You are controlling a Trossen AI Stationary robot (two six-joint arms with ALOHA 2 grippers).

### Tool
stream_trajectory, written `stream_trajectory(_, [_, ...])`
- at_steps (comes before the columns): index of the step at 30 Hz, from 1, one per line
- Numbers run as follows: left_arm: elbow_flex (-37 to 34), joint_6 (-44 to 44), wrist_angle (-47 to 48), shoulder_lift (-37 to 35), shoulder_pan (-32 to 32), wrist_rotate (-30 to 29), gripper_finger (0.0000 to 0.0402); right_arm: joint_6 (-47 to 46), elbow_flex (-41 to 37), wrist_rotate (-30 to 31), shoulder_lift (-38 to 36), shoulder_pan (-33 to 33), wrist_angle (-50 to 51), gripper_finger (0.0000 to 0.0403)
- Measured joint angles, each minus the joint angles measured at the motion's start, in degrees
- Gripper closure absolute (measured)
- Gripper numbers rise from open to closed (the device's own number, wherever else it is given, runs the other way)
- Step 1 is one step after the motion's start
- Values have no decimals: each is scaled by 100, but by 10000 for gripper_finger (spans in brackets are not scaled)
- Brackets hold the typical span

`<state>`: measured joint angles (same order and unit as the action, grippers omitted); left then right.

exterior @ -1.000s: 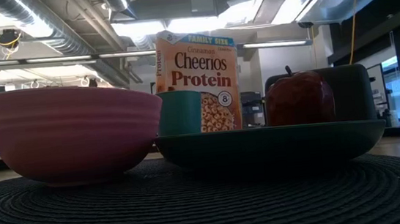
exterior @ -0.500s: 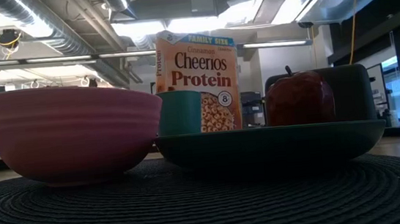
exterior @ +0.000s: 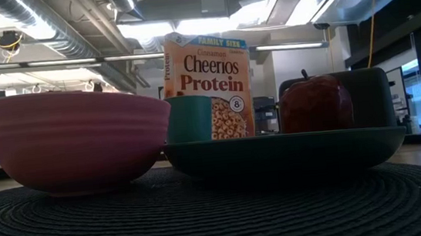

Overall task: Arrange a breakfast setting
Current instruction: Put the spoon on the table mat to the left of the pink bowl

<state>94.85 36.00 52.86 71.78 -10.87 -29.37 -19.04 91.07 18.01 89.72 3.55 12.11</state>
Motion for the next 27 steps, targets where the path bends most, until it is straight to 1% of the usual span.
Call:
stream_trajectory(3, [-42,-39,-33,19,-306,-476,236,136,0,47,-62,-32,-792,402])
stream_trajectory(5, [-229,-61,-323,71,-418,-654,237,204,2,-19,-68,-37,-1325,402])
stream_trajectory(8, [-655,-280,-1252,103,-424,-684,236,376,2,-107,-85,-37,-1854,402])
stream_trajectory(11, [-1095,-603,-2620,102,-373,-621,236,621,2,-126,-95,-37,-2085,402])
stream_trajectory(13, [-1300,-694,-3216,101,-301,-746,236,760,2,-330,-81,-37,-2177,402])
stream_trajectory(14, [-1351,-708,-3369,101,-267,-765,236,803,2,-403,-69,-37,-2239,402])
stream_trajectory(17, [-1379,-769,-3474,100,-191,-782,236,828,2,-512,-64,-46,-2290,402])
stream_trajectory(19, [-1379,-856,-3475,95,-175,-683,242,869,2,-512,-64,-47,-2298,403])
stream_trajectory(24, [-1379,-1296,-3744,200,-162,-533,270,915,2,-513,-62,-24,-2305,403])
stream_trajectory(27, [-1379,-1523,-4078,226,-171,-457,284,913,2,-513,-62,-26,-2393,403])
